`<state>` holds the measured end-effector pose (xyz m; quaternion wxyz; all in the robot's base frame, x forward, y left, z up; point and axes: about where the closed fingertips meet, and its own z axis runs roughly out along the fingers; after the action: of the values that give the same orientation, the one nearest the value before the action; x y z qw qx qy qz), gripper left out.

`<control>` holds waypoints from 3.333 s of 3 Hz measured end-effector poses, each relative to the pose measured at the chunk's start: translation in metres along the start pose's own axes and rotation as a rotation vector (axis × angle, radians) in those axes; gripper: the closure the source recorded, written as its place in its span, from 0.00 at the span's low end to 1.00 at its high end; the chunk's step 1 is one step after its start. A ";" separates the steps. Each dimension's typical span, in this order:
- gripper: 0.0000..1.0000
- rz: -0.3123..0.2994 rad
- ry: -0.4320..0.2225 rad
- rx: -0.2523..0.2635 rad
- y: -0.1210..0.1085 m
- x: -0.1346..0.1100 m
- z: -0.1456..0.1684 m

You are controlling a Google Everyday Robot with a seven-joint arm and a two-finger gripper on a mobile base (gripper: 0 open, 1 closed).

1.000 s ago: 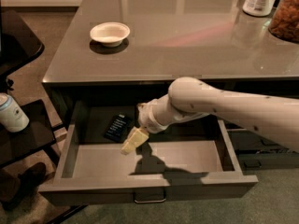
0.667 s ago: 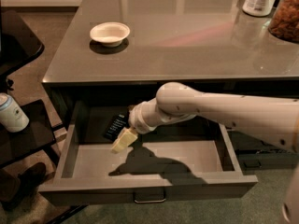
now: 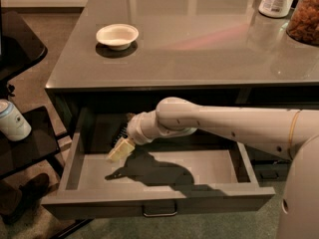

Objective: Pick rxbar blueberry from top drawer and place on counter

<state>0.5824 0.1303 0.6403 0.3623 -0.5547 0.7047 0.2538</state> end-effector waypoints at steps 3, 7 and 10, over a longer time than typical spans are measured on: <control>0.00 -0.042 0.014 0.101 -0.048 0.005 0.021; 0.16 -0.024 0.056 0.060 -0.042 0.037 0.024; 0.86 -0.016 0.067 0.048 -0.043 0.037 0.023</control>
Offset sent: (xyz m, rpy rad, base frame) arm 0.0675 0.0132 -0.0122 -0.0339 -0.1224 -0.0541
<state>0.6243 0.1148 0.5984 0.3536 -0.5597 0.7179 0.2151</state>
